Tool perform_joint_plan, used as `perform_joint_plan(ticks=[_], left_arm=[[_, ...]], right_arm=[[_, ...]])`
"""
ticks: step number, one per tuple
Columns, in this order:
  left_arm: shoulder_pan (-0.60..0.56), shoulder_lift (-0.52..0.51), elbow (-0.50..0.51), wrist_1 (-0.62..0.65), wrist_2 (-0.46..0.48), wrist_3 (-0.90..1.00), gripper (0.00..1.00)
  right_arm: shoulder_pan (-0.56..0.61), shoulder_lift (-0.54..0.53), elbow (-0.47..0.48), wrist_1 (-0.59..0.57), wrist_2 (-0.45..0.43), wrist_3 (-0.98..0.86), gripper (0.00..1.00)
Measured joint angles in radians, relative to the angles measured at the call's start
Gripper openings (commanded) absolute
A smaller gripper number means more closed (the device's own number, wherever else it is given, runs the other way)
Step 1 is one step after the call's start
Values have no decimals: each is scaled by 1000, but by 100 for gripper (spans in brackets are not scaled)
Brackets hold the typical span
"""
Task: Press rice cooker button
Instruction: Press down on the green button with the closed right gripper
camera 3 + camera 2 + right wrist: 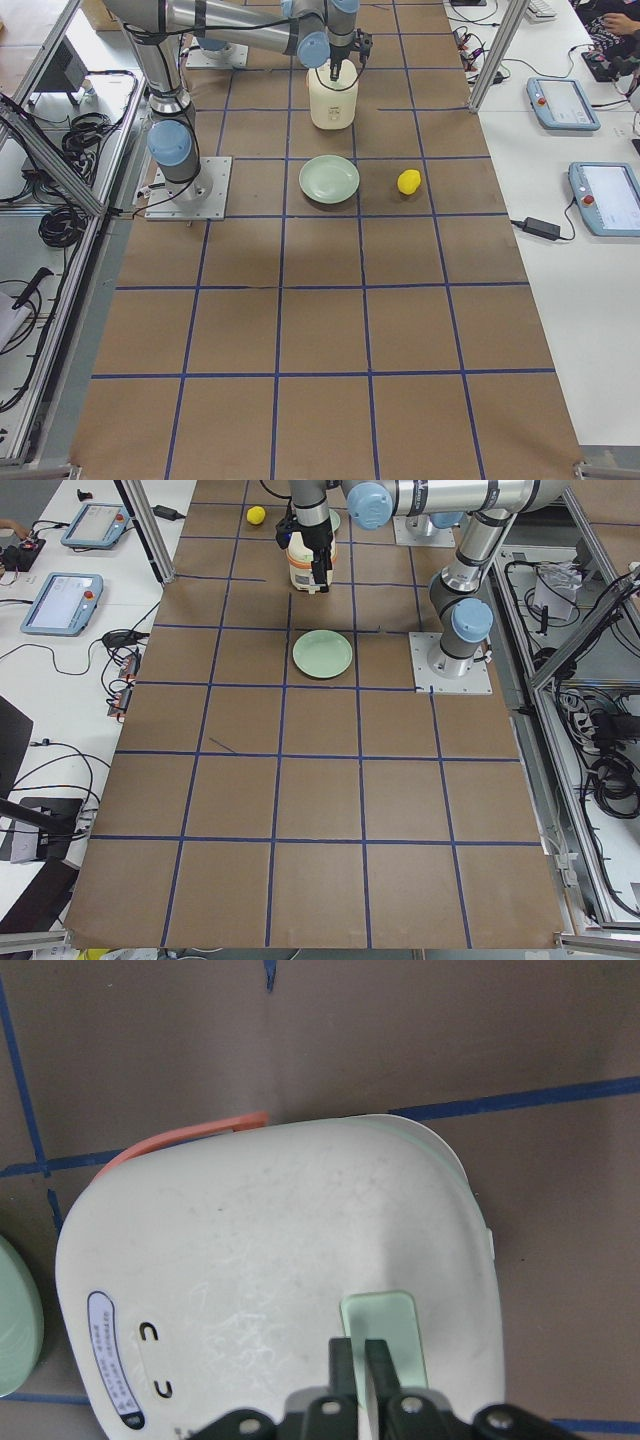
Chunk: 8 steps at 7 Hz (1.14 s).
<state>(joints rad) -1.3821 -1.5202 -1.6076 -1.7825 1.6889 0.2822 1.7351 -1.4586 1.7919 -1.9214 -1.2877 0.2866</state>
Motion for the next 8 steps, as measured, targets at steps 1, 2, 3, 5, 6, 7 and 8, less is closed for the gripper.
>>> perform_joint_plan(ticks=[1, 2, 3, 5, 6, 7, 8], left_arm=[[0, 0, 0, 0, 0, 0, 100], [0, 0, 0, 0, 0, 0, 100], [0, 0, 0, 0, 0, 0, 100], [0, 0, 0, 0, 0, 0, 100], [0, 0, 0, 0, 0, 0, 100], [0, 1, 0, 0, 0, 0, 100], [0, 1, 0, 0, 0, 0, 100]], right_arm=[[1, 7, 3, -15, 0, -4, 18], [1, 11, 5, -23, -2, -7, 18], [1, 14, 7, -27, -5, -9, 18], [1, 16, 8, -28, -8, -13, 18], [1, 15, 8, -28, -10, -12, 19], [3, 10, 0, -22, -11, -6, 27], [6, -1, -30, 10, -13, 8, 63]])
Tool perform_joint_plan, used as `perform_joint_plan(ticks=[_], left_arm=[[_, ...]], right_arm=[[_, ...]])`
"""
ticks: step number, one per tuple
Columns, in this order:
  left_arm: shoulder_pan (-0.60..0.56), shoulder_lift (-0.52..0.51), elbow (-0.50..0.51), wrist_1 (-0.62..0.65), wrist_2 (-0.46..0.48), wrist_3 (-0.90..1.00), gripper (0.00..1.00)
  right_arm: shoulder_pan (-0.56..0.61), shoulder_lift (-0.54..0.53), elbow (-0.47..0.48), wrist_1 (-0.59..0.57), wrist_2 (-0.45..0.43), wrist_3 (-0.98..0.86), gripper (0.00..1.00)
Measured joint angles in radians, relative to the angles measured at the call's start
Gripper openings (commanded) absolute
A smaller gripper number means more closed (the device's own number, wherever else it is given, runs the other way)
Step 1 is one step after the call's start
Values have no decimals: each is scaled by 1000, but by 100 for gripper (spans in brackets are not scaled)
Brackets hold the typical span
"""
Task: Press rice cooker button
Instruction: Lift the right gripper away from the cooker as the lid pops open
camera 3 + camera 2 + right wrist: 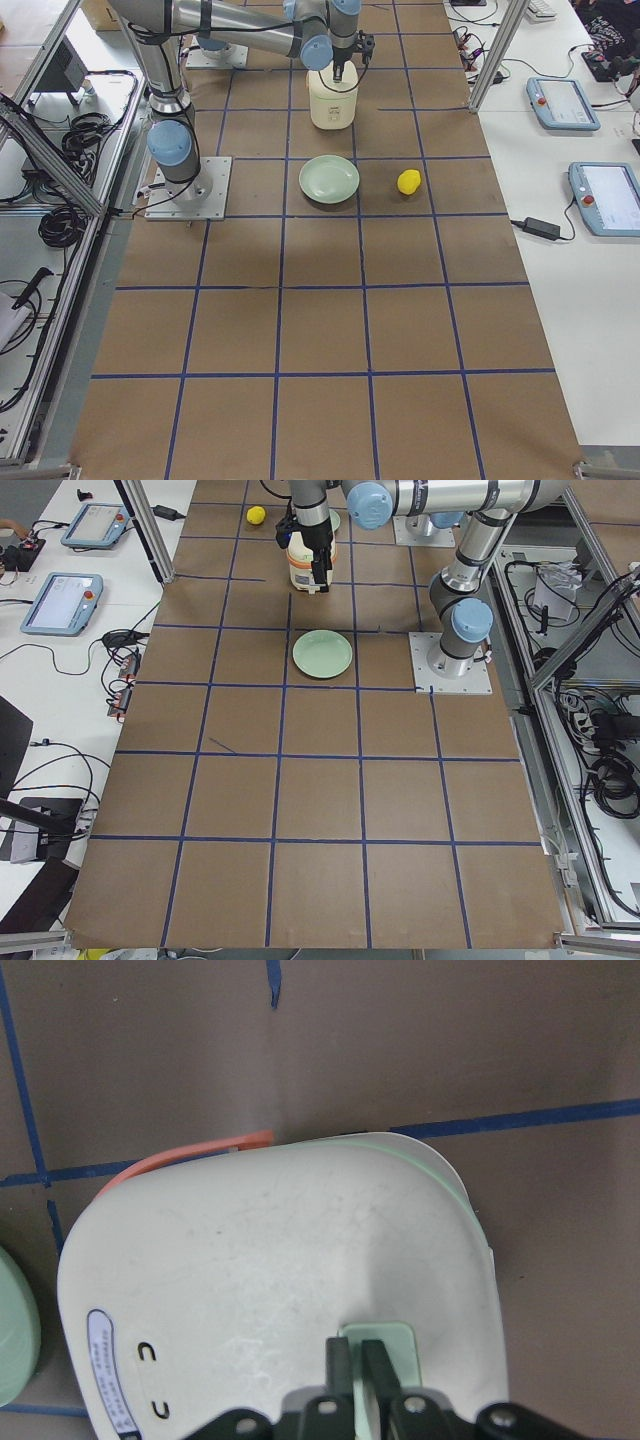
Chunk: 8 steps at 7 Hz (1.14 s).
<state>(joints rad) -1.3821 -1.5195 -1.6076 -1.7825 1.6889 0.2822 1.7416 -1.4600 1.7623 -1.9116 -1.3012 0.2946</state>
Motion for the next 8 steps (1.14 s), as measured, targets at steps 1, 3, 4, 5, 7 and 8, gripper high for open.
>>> perform_joint_plan(ticks=[1, 3, 4, 5, 7, 8], left_arm=[[0, 0, 0, 0, 0, 0, 100], [0, -1, 0, 0, 0, 0, 100], [0, -1, 0, 0, 0, 0, 100], [0, -1, 0, 0, 0, 0, 100], [0, -1, 0, 0, 0, 0, 100], [0, 0, 0, 0, 0, 0, 100]], right_arm=[[4, -10, -62, 49, -21, 13, 83], [-9, -12, -213, 141, -150, -27, 94], [-36, -16, -242, 190, -207, -101, 96], [-79, -19, -249, 218, -251, -179, 97], [-130, -33, -229, 232, -273, -255, 99], [-138, -42, -213, 230, -272, -265, 99]])
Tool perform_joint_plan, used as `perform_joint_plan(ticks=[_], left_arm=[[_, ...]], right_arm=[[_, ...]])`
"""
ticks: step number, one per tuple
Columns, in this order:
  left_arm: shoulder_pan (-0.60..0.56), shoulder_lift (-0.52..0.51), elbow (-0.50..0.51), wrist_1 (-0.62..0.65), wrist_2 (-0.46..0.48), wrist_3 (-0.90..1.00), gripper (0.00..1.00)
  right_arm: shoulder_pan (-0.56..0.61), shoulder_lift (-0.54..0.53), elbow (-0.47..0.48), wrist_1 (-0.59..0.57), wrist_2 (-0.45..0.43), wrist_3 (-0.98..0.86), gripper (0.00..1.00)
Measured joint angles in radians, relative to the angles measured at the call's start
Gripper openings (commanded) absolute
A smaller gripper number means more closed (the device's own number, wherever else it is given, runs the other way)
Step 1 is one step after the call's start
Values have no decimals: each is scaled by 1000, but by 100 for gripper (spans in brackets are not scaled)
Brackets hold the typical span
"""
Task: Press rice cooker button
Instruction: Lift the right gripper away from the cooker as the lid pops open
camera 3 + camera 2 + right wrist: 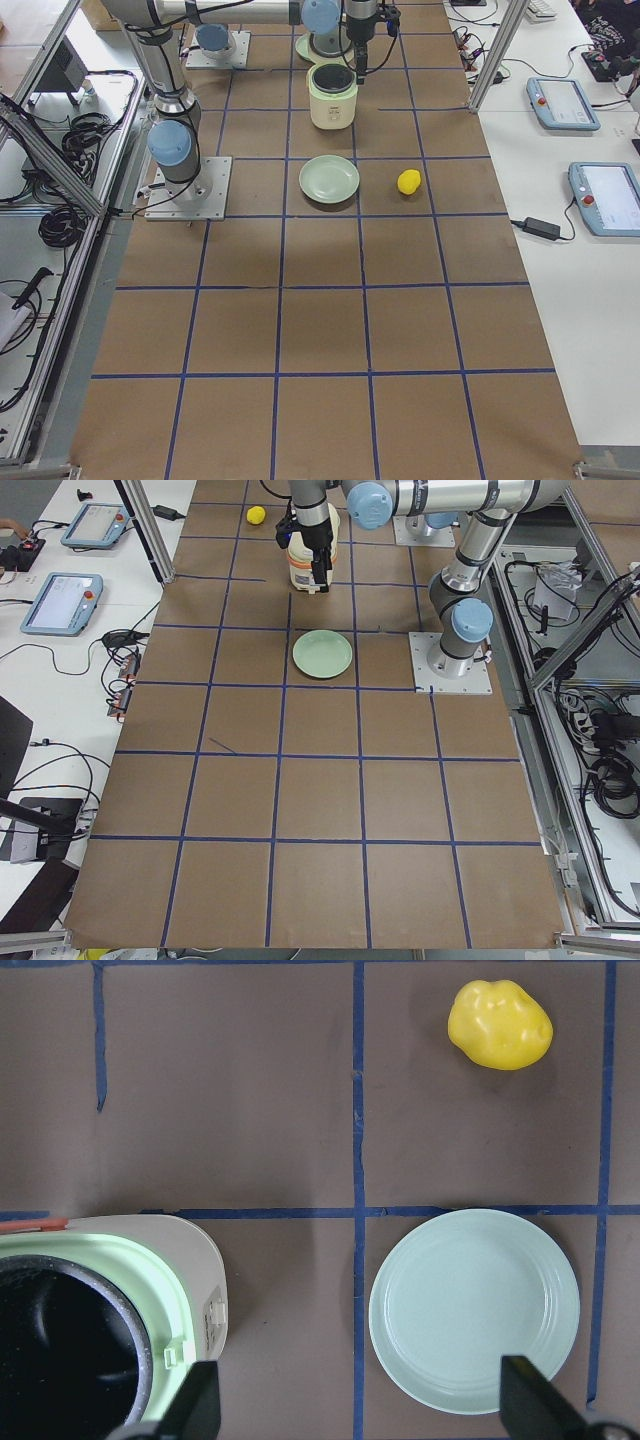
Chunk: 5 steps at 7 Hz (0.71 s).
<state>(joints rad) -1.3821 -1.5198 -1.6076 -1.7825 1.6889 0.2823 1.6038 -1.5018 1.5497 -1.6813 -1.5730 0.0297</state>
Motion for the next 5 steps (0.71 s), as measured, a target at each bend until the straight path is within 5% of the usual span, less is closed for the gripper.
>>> perform_joint_plan(ticks=[5], left_arm=[[0, 1, 0, 0, 0, 0, 100]], right_arm=[[5, -14, 20, -12, 23, 2, 100]])
